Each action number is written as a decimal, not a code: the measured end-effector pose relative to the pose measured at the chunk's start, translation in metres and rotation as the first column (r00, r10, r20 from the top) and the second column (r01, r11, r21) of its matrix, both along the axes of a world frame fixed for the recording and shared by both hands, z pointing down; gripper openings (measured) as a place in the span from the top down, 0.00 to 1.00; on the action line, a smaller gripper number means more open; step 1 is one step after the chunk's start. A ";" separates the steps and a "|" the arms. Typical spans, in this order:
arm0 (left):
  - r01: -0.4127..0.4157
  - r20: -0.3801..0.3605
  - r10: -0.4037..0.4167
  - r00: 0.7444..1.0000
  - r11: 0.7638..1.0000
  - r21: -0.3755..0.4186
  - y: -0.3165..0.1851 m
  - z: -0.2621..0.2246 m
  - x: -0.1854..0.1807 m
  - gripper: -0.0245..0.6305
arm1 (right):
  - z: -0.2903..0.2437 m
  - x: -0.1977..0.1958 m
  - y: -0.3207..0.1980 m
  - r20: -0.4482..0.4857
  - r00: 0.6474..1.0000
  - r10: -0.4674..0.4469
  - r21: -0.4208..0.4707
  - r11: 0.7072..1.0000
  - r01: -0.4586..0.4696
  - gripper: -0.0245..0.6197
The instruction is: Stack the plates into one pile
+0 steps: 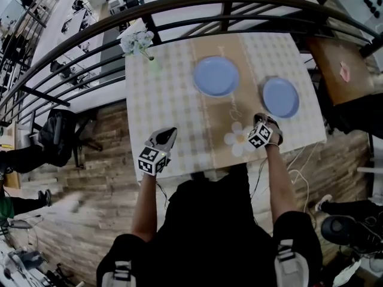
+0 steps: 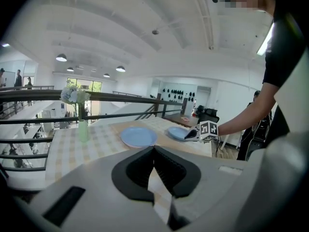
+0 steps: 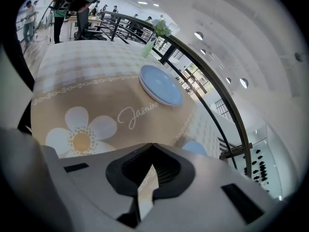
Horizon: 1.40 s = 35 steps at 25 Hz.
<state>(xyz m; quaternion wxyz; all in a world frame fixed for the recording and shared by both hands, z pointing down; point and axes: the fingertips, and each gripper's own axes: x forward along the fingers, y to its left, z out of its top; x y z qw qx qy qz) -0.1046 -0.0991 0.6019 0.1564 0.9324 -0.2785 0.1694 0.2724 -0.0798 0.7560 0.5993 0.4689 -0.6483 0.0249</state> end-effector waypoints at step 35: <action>0.018 0.032 -0.018 0.999 1.000 -0.019 0.015 -0.004 0.167 0.96 | 0.034 0.132 0.020 0.002 0.996 -0.089 -0.078 0.993 0.089 0.87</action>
